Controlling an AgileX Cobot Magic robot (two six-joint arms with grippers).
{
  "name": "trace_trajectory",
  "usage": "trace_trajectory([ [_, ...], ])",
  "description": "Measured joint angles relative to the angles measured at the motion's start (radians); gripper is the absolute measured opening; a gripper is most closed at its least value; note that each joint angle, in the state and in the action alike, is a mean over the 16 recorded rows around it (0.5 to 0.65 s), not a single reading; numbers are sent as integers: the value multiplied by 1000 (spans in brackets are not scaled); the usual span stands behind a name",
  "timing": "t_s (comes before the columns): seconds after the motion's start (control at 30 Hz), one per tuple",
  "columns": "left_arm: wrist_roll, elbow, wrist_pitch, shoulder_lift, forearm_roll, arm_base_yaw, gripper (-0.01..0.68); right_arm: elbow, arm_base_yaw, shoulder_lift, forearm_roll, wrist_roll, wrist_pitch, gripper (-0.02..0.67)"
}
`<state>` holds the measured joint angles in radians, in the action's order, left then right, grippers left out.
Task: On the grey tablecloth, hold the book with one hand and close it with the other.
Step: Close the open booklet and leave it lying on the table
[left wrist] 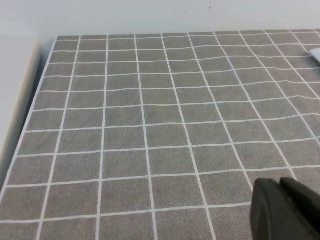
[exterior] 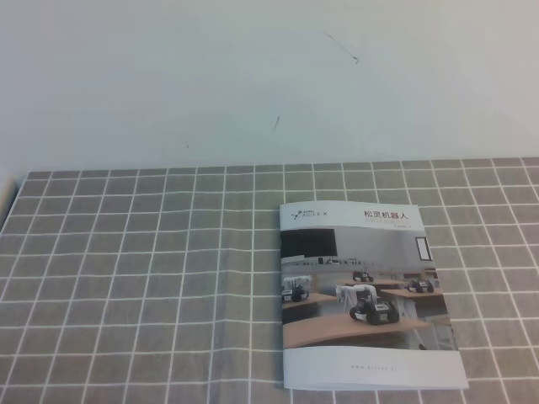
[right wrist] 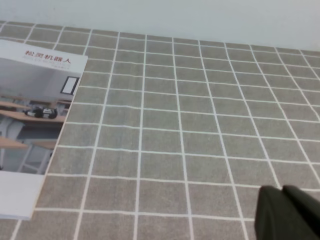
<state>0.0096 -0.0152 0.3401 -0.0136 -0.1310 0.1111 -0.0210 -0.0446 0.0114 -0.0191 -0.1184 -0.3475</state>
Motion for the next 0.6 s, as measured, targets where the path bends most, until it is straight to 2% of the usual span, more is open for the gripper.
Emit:
trace_trajectory([
  [0.6, 0, 0, 0, 0, 0, -2, -3, 0, -2, 0, 2, 0, 0, -3],
])
